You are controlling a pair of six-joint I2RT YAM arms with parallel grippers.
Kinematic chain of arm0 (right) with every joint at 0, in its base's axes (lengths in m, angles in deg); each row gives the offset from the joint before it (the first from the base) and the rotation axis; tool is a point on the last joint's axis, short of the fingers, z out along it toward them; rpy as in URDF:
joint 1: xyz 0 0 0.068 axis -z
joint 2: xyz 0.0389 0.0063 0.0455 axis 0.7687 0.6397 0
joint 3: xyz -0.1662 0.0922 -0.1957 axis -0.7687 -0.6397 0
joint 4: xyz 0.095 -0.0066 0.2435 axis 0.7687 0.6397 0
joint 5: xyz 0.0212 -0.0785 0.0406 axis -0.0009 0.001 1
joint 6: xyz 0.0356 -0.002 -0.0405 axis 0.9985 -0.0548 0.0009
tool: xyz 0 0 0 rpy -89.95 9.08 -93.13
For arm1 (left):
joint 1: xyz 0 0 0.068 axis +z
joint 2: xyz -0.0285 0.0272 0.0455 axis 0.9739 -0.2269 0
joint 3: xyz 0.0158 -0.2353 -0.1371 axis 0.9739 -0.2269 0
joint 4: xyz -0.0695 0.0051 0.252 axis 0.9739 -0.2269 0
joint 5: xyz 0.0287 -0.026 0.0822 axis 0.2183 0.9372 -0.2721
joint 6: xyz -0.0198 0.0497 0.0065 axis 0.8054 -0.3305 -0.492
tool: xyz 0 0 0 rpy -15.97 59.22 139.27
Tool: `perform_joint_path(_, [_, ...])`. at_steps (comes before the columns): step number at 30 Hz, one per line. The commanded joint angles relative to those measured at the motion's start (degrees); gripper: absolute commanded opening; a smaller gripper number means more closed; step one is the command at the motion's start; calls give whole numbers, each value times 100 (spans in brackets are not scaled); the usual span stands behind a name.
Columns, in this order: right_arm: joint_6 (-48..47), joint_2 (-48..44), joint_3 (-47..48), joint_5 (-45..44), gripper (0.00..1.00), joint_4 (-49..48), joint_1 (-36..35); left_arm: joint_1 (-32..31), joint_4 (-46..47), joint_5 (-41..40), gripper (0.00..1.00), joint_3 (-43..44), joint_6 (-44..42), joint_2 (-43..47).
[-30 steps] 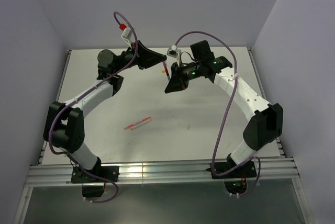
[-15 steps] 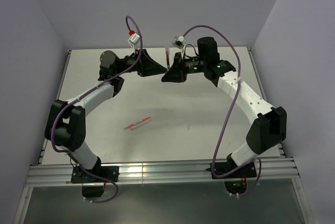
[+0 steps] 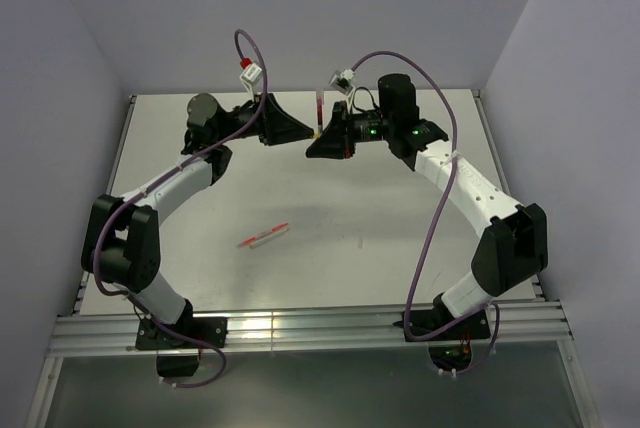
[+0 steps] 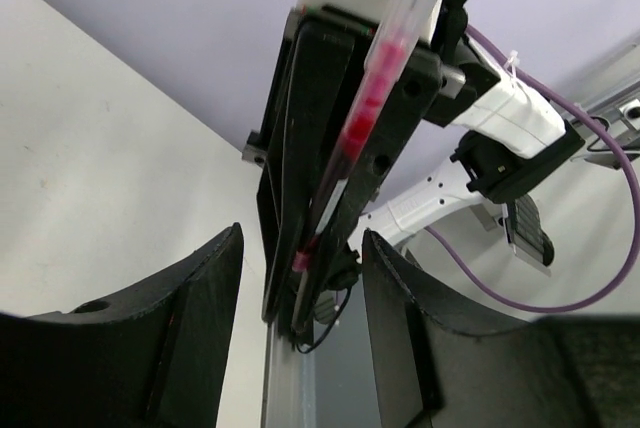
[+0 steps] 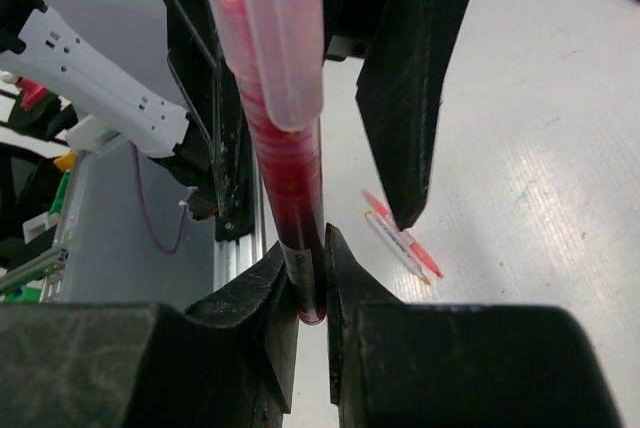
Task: Insert the pens into the pen caps
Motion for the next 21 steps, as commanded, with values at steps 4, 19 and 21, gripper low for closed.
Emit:
perform_joint_path(4, [-139,-266,-182,214,0,-151,-236,-5,302,-334,54,137,-125,283])
perform_joint_path(19, [81,-179,-164,275,0,-256,-271,-199,1051,-150,24,128,324,169])
perform_joint_path(21, [116,-161,-173,267,0,-282,-280,-199,1024,-150,10,128,280,160])
